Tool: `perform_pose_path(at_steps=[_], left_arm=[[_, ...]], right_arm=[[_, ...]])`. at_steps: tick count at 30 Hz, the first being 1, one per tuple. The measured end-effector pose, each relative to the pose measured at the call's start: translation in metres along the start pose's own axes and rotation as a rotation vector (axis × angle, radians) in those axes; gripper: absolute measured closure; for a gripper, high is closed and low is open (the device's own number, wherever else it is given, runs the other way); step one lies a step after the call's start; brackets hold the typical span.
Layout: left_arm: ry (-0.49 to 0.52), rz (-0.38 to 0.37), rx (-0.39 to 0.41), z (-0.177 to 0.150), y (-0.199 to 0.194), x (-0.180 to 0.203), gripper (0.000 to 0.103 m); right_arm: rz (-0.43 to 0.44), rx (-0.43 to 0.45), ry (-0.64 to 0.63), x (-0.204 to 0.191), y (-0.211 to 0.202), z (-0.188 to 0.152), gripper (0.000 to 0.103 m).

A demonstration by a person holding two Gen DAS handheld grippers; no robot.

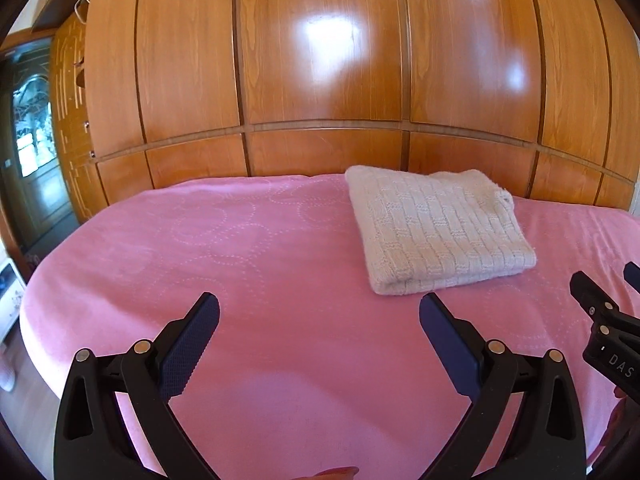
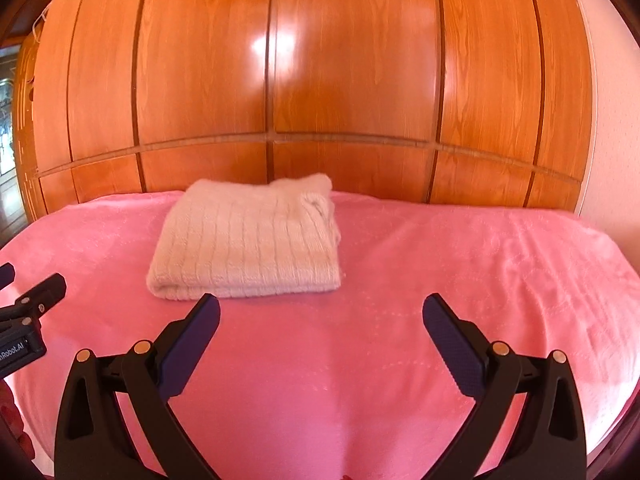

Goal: Fold small clothes

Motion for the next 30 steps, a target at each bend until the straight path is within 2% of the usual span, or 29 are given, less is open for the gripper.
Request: perform_pose_path(at_steps=[7, 30], left_arm=[[-0.019, -0.011, -0.027, -0.0004, 0.0017, -0.0006, 0.004], [-0.001, -0.019, -0.038, -0.0039, 0.0042, 0.0066, 0.004]], right_arm=[[0.006, -0.002, 0.007, -0.0013, -0.0032, 0.0030, 0.002], [0.011, -0.020, 0.041, 0.0061, -0.0017, 0.0017, 0.002]])
Point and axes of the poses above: each gripper's, at about its wrist camera, not at the fingertips, and y roughly the way its jaws point, x to its right, z to its top, the point moved 7 cm from there along y, roughly the way its jaws point, and after that the axes turned 9 degrees about -x, right-handed, at the moved point
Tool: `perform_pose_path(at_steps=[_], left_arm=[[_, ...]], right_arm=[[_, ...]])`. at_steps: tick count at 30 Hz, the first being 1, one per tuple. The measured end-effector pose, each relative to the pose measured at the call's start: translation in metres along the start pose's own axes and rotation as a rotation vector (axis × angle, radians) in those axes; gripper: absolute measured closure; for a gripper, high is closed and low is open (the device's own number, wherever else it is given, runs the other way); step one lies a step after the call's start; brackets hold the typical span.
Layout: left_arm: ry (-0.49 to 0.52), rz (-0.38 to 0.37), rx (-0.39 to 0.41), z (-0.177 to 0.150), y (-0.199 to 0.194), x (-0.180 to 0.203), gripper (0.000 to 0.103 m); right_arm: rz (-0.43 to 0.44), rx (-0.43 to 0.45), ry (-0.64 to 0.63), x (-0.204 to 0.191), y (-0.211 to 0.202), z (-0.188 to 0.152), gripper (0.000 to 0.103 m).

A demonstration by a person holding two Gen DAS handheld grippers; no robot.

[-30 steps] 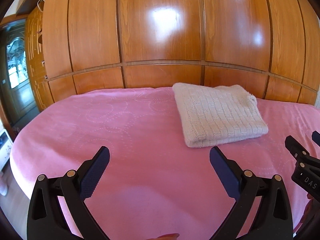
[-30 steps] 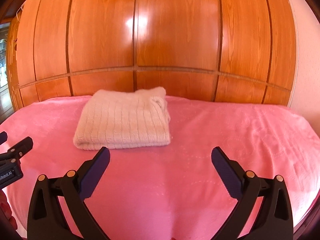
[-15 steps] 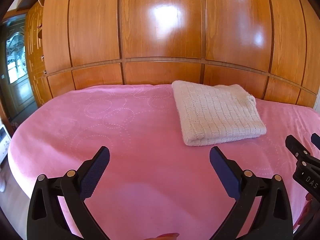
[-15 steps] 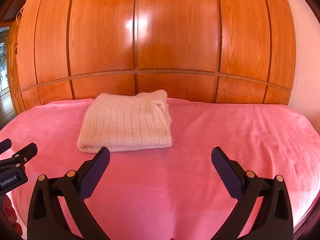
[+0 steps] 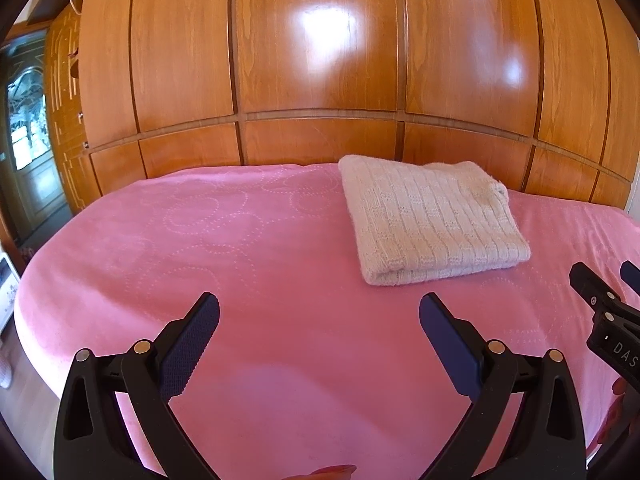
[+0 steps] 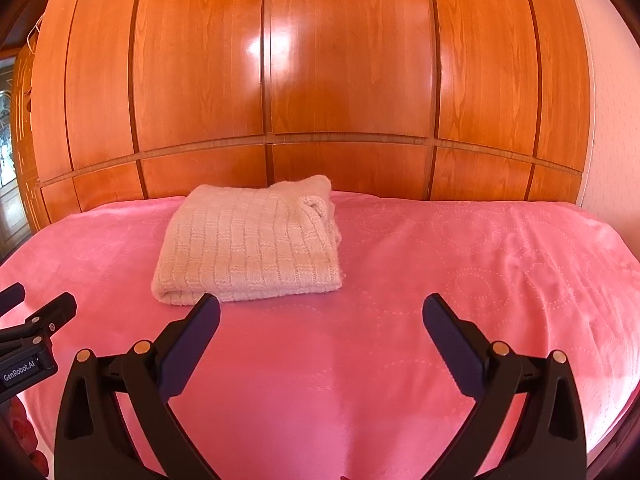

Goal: Fold small clothes

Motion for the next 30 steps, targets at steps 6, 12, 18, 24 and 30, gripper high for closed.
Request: perform_pose_path(at_steps=[6, 12, 18, 24, 30], left_arm=[[-0.002, -0.005, -0.005, -0.0021, 0.0004, 0.0004, 0.004], [-0.001, -0.008, -0.016, -0.0033, 0.0031, 0.0011, 0.004], [-0.002, -0.009, -0.019, -0.0033, 0.0037, 0.0013, 0.004], [-0.002, -0.010, -0.022, -0.0033, 0.0045, 0.0015, 0.004], [-0.002, -0.011, -0.022, -0.0037, 0.0042, 0.0016, 0.004]], right_arm=[[0.000, -0.001, -0.001, -0.0004, -0.0003, -0.0003, 0.002], [0.001, -0.006, -0.003, 0.0001, -0.0008, -0.0009, 0.002], [0.002, -0.006, -0.003, -0.0001, -0.0004, -0.0011, 0.002], [0.004, -0.010, -0.004, 0.0006, -0.0003, -0.0009, 0.002], [0.004, -0.010, -0.003, 0.0009, -0.0012, -0.0010, 0.002]])
Point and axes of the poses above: each gripper's, at about its wrist camera, not at the fingertips, and y roughly the way its jaws point, x to its right, z to its top, the point moved 7 cm from there along y, roughly the way its jaws point, and after that the axes turned 9 degrees about -x, right-handed, at the moved point
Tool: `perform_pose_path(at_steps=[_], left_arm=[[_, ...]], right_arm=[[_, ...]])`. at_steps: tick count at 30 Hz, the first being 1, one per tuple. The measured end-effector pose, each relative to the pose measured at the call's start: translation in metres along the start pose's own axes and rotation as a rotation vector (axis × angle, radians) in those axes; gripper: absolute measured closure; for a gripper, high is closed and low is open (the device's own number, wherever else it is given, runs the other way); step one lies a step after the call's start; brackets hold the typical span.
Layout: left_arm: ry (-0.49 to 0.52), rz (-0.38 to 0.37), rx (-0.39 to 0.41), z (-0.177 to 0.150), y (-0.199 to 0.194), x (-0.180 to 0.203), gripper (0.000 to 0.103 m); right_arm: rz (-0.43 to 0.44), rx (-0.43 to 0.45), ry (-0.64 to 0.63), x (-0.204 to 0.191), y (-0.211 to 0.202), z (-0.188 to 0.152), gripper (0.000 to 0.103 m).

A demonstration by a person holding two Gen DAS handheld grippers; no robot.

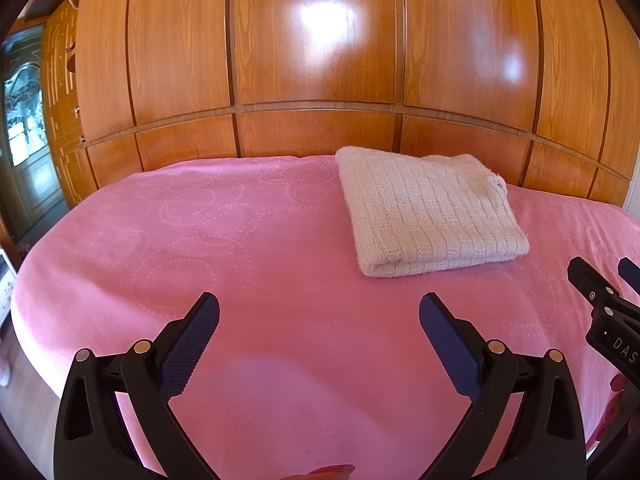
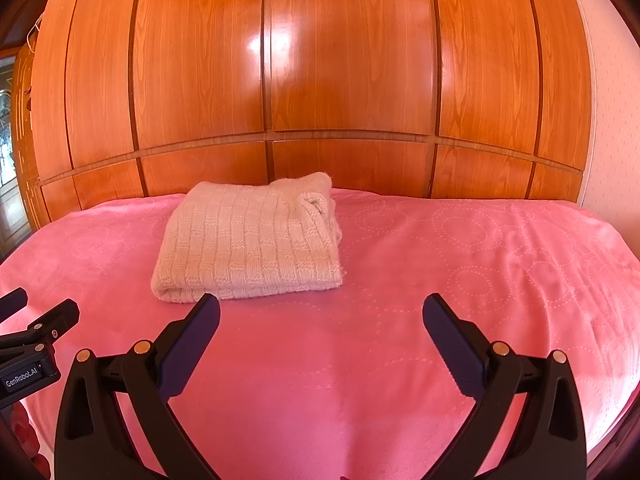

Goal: Fold small clothes

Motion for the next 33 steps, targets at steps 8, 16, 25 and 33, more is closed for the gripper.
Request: perform_pose_path(at_steps=[8, 16, 25, 33], left_arm=[[-0.006, -0.001, -0.005, -0.0022, -0.0014, 0.0001, 0.004], [-0.005, -0.004, -0.011, -0.0025, -0.0005, 0.0002, 0.004], [-0.010, -0.002, -0.017, -0.0045, 0.0004, 0.0010, 0.004], [-0.008, -0.010, 0.000, -0.0029, -0.0005, 0.0009, 0.004]], right_arm=[[0.002, -0.003, -0.002, -0.0004, 0.0010, 0.0002, 0.002], [0.003, -0.006, -0.001, 0.0000, 0.0011, 0.0000, 0.002], [0.002, -0.008, -0.002, 0.0002, 0.0006, -0.0003, 0.002], [0.002, -0.009, -0.002, 0.0001, 0.0006, -0.0006, 0.002]])
Point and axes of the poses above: each gripper's, at about its wrist camera, not at the fingertips, and y roughly the way its jaws point, x to its right, z to its top, the point moved 7 cm from there along y, roughly the way its jaws point, and after that the axes turned 9 degrees about -x, right-handed, at the moved point
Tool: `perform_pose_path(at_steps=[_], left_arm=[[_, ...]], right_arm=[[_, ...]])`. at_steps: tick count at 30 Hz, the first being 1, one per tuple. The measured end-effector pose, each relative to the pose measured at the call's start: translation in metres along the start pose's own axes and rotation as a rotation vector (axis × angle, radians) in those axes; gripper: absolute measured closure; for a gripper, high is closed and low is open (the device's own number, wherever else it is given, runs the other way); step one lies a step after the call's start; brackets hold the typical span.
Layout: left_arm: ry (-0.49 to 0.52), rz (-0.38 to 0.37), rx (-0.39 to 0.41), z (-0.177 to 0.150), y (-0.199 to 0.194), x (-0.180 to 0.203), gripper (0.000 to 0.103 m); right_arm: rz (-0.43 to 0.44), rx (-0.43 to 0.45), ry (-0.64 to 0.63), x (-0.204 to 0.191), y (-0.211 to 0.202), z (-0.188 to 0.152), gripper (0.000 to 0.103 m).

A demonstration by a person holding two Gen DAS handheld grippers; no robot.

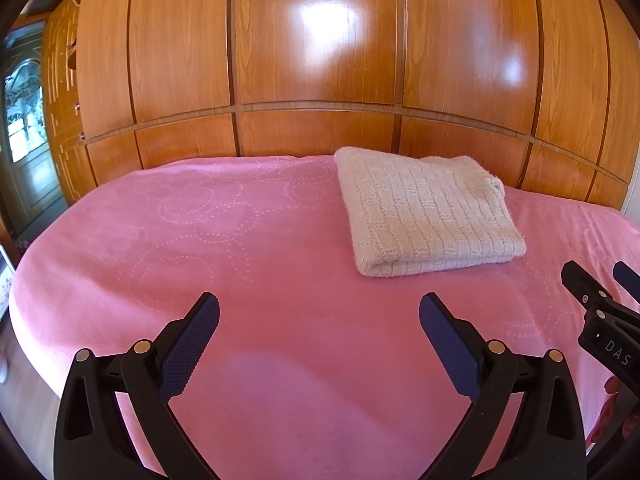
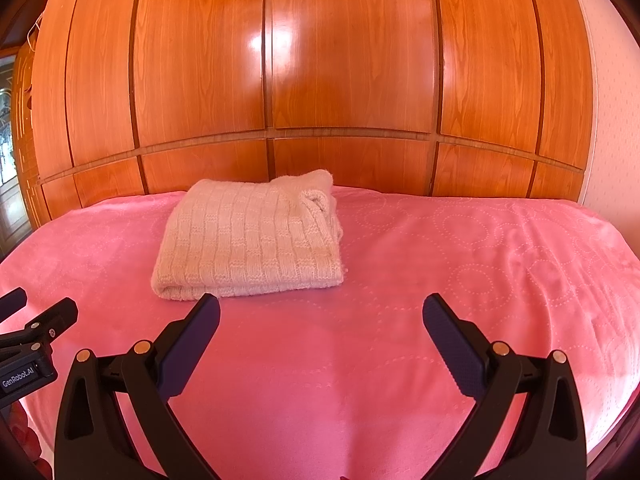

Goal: Fold small clothes

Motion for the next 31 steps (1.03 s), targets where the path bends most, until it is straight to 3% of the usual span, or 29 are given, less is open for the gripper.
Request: perform_pose_path(at_steps=[19, 31], left_arm=[[0.046, -0.034, -0.019, -0.005, -0.001, 0.015, 0.004], [0.050, -0.062, -0.096, -0.005, 0.024, 0.016, 0.004]], right_arm=[[0.000, -0.013, 0.003, 0.002, 0.003, -0.002, 0.002], [0.004, -0.056, 0.044, 0.013, 0.018, -0.002, 0.002]])
Point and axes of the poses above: each gripper's, at about its wrist camera, not at the fingertips, and y roughly the way its jaws point, x to its right, z to its top, the point moved 7 cm from there along y, roughly the way its jaws point, and after that the axes turned 9 degrees about -x, right-handed, at the moved point
